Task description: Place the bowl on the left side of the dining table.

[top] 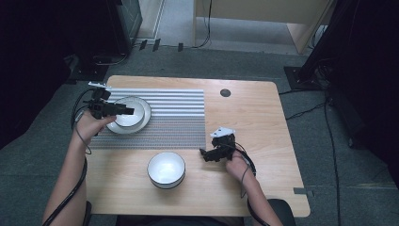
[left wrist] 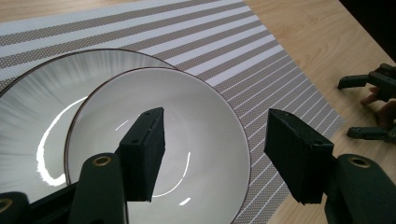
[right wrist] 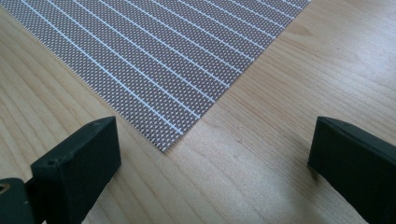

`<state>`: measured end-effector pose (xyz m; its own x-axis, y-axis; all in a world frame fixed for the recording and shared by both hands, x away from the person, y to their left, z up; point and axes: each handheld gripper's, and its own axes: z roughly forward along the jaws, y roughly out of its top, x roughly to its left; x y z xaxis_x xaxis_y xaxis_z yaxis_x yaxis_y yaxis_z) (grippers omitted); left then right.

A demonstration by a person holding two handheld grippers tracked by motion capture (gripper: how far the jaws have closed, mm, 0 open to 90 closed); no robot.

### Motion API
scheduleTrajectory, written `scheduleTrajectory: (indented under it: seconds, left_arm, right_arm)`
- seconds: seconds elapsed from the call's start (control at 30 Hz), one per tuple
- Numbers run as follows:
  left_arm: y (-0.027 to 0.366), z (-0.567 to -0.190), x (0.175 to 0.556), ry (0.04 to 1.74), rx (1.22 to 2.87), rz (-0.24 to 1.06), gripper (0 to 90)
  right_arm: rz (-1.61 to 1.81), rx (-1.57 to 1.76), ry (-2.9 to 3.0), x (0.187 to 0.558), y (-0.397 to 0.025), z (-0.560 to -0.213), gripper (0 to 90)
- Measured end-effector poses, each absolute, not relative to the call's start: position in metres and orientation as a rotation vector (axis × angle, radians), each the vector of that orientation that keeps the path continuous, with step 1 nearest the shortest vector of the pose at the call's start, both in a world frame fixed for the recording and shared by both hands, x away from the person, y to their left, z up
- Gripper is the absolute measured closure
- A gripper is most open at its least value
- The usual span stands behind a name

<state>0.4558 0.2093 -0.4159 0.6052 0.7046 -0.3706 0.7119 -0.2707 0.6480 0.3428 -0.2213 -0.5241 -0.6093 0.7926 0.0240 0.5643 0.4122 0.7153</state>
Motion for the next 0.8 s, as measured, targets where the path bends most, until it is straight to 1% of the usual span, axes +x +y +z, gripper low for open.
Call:
scheduleTrajectory:
  seconds: [0.53,0.67,0.8]
  left_arm:
    - [0.189,-0.416,0.444,1.069,2.041,-0.007,36.2]
    - [0.184,-0.413,0.440,1.029,2.038,0.026,36.1]
    - [0.177,-0.412,0.437,1.011,2.051,0.027,36.0]
  right_arm:
    - [1.009,1.172,2.353,0.343,-0.221,-0.524,1.6]
    - [1.009,1.172,2.353,0.343,-0.221,-0.524,1.6]
    - [1.009,1.173,2.353,0.343,-0.221,-0.524,1.6]
